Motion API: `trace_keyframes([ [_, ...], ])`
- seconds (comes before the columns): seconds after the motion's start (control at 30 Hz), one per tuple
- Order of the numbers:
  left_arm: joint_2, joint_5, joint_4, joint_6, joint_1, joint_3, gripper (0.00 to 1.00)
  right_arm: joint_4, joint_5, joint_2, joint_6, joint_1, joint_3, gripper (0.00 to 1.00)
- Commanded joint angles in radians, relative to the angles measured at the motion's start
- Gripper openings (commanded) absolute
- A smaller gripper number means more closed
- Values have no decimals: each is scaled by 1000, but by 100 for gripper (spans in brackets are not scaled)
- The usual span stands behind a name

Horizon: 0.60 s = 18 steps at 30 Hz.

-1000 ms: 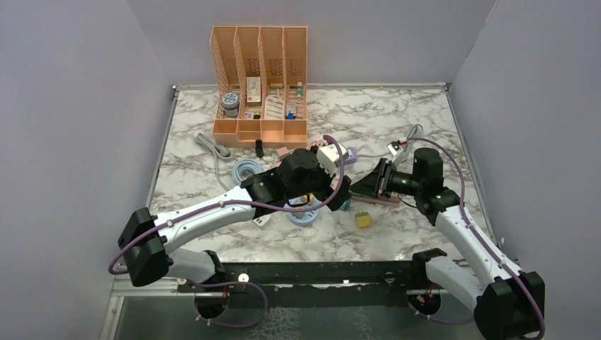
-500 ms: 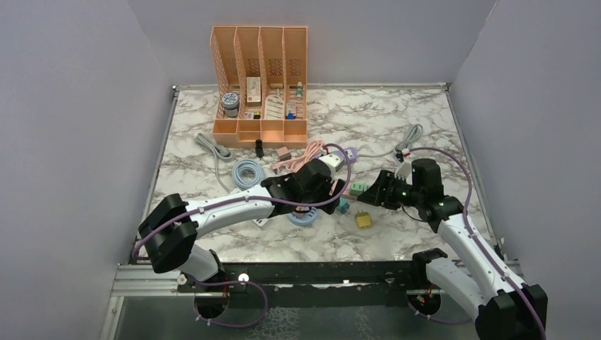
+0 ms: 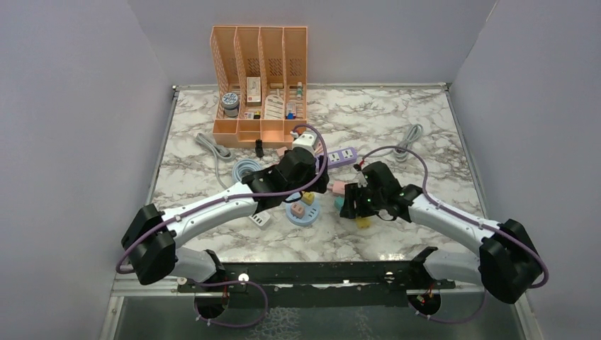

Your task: Insert the plug

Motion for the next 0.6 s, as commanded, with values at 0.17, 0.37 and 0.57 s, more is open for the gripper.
trace_keyframes([
  [0.17,-85,36,3,-79,79,-37,74,134,173,145,-74,45,68,53],
  [0.37,-103,68,-3,-65,97,-35,75,236,34,177,-155,50,54,43],
  [0.57,-125,135,-31,-2,113,-25,80,236,-17,128,-126,50,63,15],
])
